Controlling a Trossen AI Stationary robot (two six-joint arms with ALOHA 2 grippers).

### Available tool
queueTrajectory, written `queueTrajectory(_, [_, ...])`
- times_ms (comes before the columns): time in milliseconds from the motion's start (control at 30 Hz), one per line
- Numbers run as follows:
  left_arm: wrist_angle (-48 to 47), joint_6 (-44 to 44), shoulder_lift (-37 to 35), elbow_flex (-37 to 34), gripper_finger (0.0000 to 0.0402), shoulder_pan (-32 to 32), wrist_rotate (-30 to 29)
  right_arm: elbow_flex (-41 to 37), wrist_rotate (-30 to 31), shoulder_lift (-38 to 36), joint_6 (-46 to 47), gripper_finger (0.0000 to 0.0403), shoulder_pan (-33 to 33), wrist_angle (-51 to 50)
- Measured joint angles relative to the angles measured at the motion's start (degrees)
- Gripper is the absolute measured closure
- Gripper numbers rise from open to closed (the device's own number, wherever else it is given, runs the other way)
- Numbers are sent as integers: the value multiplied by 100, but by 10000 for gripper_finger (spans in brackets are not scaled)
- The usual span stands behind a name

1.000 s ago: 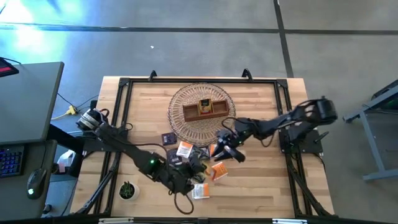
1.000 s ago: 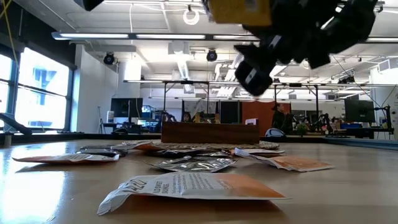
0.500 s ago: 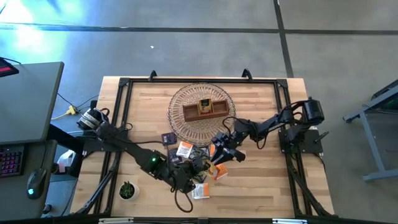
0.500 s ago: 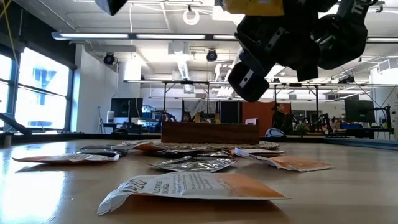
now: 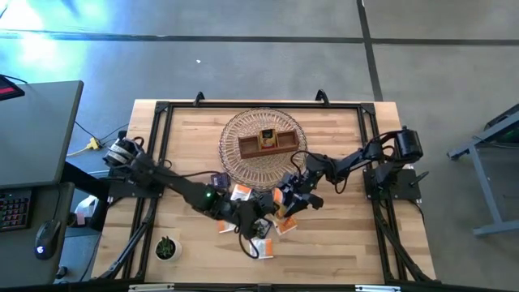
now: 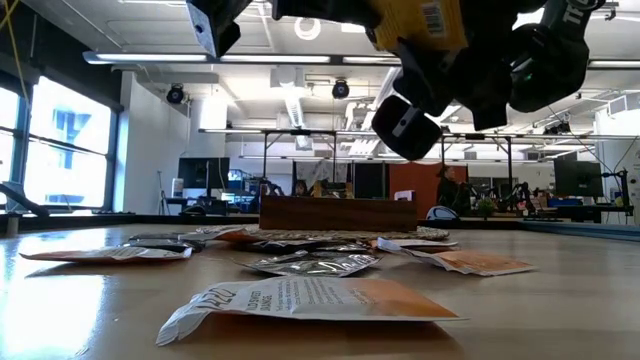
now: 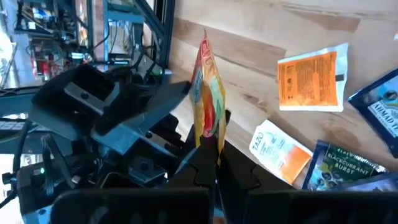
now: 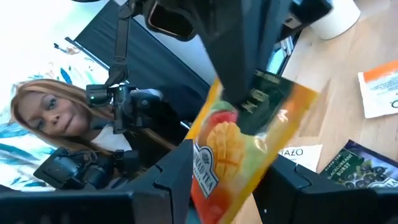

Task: Pick & Place Tea
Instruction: Put the orange tea bag into the middle section of the wooden organizer

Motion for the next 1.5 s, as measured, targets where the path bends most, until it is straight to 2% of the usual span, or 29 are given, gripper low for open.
queueTrajectory(167, [-58,-107,0,0,401,71,267,0,4,0,31,284,-47,-66])
queueTrajectory(300, [17,-197,0,0,401,50,328,0,20,0,27,323,-68,-354])
queueTrajectory(467, [373,-681,4,0,401,50,31,0,57,-3,24,386,-68,-423])
queueTrajectory(567, [434,-965,4,0,391,52,-74,2,50,-13,7,391,-70,-407])
queueTrajectory(700, [359,-1228,4,0,347,100,-88,1,68,-11,24,371,-71,-451])
queueTrajectory(833, [366,-1631,4,0,283,90,-381,0,89,-7,20,381,-66,-456])
queueTrajectory(900, [331,-1939,4,0,252,81,-848,0,170,-7,-73,393,-70,-458])
queueTrajectory(1000, [151,-2432,-8,0,219,73,-1908,0,365,-7,-257,392,-173,-462])
queueTrajectory(1100, [-337,-3300,-167,0,203,79,-2920,0,472,-7,-397,383,-420,-475])
queueTrajectory(1167, [-843,-4121,-371,2,200,88,-3231,0,494,-7,-514,384,-646,-490])
queueTrajectory(1300, [-1972,-6059,-733,6,200,92,-3232,0,605,-7,-1018,395,-1222,-522])
queueTrajectory(1500, [-3525,-8559,-948,0,200,295,-3238,201,1467,-13,-2056,389,-2147,-985])
